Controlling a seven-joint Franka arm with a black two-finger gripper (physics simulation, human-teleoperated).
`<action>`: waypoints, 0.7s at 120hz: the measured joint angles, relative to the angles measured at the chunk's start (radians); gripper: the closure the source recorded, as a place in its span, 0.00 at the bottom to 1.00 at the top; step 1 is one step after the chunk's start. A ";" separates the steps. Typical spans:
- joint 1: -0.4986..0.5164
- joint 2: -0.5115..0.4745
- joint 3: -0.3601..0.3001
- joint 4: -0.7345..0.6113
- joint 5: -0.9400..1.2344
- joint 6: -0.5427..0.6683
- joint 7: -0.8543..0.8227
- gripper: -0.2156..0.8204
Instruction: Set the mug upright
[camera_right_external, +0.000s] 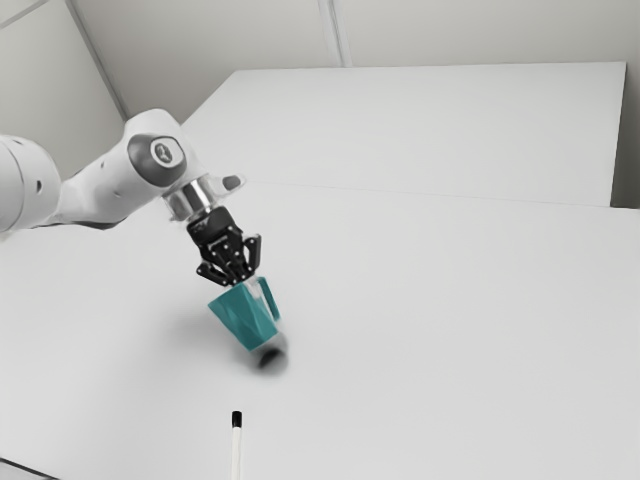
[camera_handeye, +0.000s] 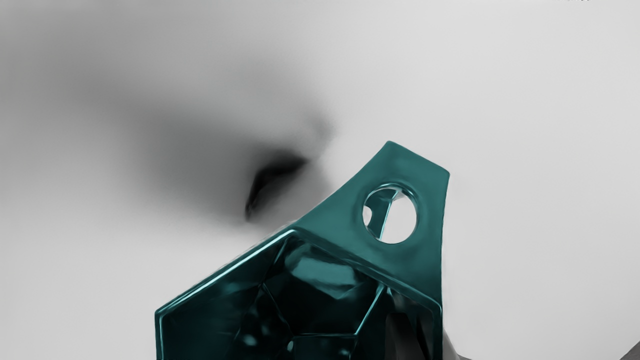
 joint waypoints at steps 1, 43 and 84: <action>-0.003 -0.005 -0.003 0.000 0.013 0.006 -0.001 0.97; -0.068 -0.064 -0.064 -0.016 0.464 0.239 -0.025 0.97; -0.033 -0.037 -0.076 -0.040 0.538 0.397 -0.051 0.97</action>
